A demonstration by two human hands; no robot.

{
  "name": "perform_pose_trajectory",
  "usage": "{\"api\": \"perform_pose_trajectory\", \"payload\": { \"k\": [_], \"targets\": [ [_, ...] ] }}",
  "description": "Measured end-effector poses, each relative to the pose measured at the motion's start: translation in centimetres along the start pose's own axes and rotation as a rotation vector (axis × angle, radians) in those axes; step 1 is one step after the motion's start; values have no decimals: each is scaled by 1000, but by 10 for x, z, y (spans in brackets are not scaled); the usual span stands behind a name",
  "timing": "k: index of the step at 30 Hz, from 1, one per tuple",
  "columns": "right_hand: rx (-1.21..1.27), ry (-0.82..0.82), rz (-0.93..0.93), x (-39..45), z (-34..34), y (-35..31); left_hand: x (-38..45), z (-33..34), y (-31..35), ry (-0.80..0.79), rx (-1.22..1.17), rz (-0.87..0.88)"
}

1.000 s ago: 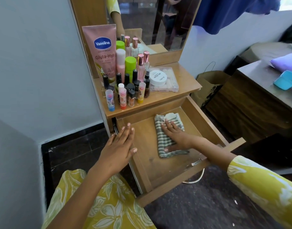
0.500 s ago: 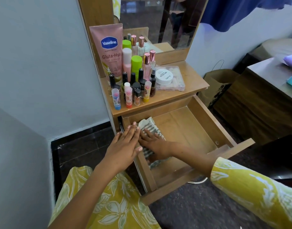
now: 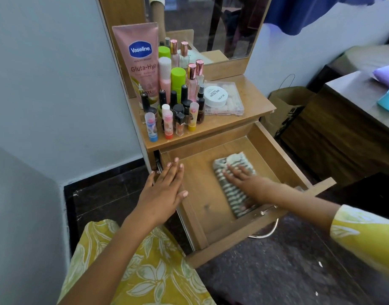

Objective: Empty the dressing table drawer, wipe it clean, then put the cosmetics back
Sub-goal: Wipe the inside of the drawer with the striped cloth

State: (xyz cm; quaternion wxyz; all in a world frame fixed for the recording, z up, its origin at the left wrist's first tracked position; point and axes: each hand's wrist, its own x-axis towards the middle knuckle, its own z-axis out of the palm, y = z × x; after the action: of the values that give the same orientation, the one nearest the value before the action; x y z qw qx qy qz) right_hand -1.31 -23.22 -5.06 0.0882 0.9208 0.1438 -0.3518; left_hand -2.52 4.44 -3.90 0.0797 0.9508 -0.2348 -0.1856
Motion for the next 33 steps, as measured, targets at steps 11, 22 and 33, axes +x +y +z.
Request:
{"api": "perform_pose_trajectory", "payload": {
  "k": [11, 22, 33],
  "targets": [
    [29, -31, -143, 9, 10, -49, 1, -3, 3, 5, 4, -3],
    [-114, -36, -10, -5, -19, -2, 1, 3, 24, 76, -4, -143],
    [179, 42, -63, 0, 6, -26, 0, 5, 23, 85, 10, -135]
  ]
}}
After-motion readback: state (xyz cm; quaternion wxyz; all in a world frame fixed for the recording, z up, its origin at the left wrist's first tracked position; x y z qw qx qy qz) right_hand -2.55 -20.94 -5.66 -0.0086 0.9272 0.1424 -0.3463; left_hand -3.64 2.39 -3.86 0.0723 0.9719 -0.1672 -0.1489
